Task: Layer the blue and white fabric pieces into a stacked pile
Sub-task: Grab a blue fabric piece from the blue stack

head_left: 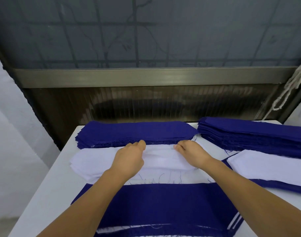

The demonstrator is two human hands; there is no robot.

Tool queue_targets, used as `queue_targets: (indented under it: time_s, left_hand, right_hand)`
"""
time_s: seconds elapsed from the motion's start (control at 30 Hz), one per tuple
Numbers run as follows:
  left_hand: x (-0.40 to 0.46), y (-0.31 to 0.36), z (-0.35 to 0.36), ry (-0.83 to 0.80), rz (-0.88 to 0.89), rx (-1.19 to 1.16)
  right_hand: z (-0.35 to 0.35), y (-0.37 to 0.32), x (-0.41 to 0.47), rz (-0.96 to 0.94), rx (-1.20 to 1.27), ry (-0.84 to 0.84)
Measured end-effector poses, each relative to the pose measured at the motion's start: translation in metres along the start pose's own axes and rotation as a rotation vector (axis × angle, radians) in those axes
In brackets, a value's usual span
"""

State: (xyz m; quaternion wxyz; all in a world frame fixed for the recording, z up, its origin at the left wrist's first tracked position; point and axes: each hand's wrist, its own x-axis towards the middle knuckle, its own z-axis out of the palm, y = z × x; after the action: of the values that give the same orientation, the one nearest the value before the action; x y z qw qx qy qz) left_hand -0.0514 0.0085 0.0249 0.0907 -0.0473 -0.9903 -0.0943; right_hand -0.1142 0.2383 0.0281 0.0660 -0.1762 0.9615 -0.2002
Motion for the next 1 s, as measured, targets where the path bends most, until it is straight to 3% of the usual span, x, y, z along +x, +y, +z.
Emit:
queue_targets:
  time_s: [0.43, 0.77, 1.0]
  left_hand:
    - [-0.004, -0.020, 0.007, 0.049, 0.027, -0.016]
    - [-0.046, -0.084, -0.018, 0.095, -0.081, 0.115]
    - [-0.073, -0.083, -0.040, 0.049, 0.030, 0.075]
  right_hand:
    - [0.017, -0.017, -0.016, -0.236, -0.241, 0.237]
    - [0.010, 0.012, -0.036, -0.332, -0.314, 0.226]
    - [-0.003, 0.011, -0.076, -0.360, -0.269, 0.190]
